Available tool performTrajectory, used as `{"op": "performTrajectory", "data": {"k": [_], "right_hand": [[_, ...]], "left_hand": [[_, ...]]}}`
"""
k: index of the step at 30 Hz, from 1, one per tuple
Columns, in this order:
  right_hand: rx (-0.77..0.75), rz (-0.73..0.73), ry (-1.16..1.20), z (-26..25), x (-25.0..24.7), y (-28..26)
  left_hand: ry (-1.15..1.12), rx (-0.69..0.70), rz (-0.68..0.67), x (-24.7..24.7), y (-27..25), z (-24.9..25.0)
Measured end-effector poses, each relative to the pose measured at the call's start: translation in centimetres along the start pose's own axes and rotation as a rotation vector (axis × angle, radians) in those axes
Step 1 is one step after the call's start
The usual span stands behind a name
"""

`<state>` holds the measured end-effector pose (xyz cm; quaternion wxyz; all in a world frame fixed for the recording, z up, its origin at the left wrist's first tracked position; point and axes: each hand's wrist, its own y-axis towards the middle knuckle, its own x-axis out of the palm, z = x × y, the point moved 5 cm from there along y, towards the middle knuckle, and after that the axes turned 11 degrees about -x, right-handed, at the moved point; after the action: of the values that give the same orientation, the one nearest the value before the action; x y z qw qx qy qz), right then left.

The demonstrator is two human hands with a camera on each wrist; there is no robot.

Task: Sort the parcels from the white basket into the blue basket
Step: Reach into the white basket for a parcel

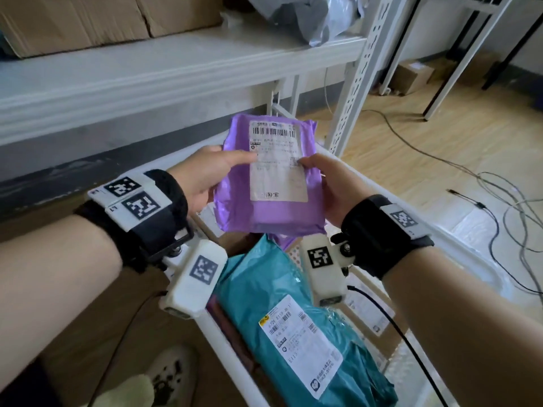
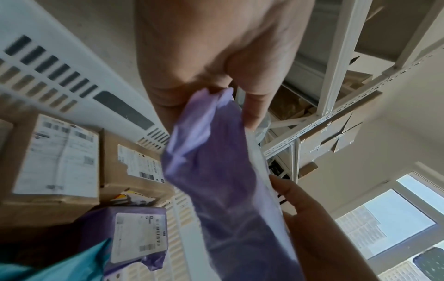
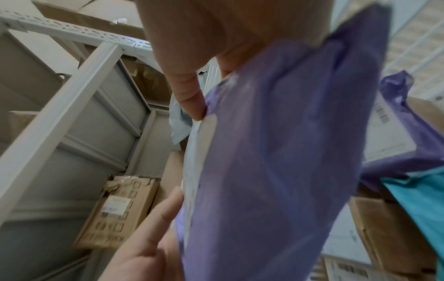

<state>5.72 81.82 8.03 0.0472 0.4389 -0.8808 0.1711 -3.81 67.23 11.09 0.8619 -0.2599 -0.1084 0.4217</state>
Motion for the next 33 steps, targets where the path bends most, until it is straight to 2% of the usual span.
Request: {"op": "performTrajectory", "data": {"k": [7,12,16,23,26,29,33], "right_hand": [[-0.003,-0.060,-0.081,-0.2,7.7,-5.9],[-0.062,-0.233,-0.103,-2.6,17.3,-11.3],[-0.089,-0.385,-0.154,-1.9,26.2,-15.6],[-0.040,-0.584,-0.259,4.5,41.6,-21.8],[-0.091,-0.643,-0.336,8.1,47.0,-24.2],[-0.163,-0.694,-0.421,11.7,50.8,-25.7],[-0.177,-0.745,-0.515,16.3,52.7,-25.8]], "left_hand": [[-0.056,0.004,0.070,-6.7,-7.8,-1.2],[-0.061,0.044,0.136,-15.2,-16.8,-0.3],[-0.061,0.074,0.243,-23.5,-22.7,-1.8],[-0.190,0.081,0.502,-36.6,-30.6,-9.4],[-0.253,0.027,0.576,-41.0,-32.8,-13.8],[-0.315,0.013,0.647,-44.2,-33.9,-18.2],[-0.383,-0.021,0.681,-46.3,-33.2,-23.0]]}}
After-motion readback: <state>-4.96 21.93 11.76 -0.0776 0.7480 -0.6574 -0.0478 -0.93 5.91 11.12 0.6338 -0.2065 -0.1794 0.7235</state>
